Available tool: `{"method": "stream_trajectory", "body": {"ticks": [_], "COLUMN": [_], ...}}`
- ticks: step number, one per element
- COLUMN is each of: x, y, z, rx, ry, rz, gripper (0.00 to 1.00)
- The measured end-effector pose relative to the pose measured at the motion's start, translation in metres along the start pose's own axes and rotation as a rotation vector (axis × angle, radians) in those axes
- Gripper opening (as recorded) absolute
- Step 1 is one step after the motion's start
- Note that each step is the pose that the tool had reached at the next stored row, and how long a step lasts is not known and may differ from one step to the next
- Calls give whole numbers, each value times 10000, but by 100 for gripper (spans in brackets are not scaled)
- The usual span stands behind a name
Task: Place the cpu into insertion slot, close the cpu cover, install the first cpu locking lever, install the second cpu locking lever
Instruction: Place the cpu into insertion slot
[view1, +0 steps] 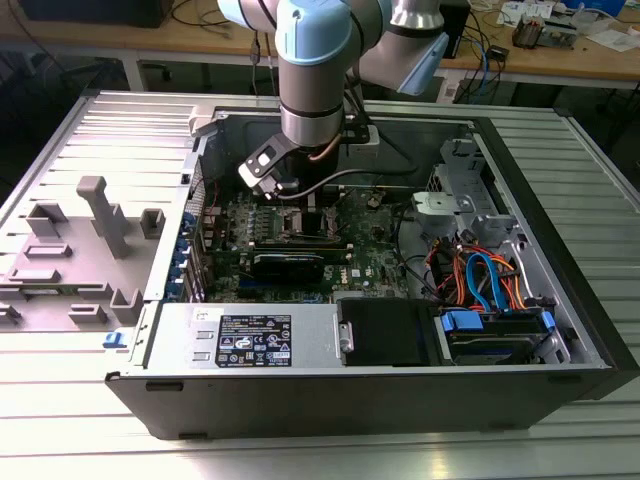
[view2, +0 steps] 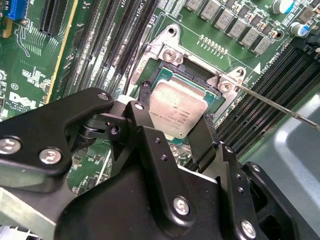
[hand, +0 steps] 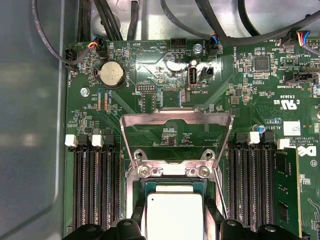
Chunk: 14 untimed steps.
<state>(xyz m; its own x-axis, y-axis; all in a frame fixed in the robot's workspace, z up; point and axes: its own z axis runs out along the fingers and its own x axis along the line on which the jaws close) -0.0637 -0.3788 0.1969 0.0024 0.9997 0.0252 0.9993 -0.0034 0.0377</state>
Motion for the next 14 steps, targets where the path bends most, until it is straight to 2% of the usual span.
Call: {"method": "stream_trajectory", "body": {"ticks": [14], "x": [0], "y": [-1], "z": [17], "rx": [-1], "ry": [3], "rz": [2], "gripper": [54]}}
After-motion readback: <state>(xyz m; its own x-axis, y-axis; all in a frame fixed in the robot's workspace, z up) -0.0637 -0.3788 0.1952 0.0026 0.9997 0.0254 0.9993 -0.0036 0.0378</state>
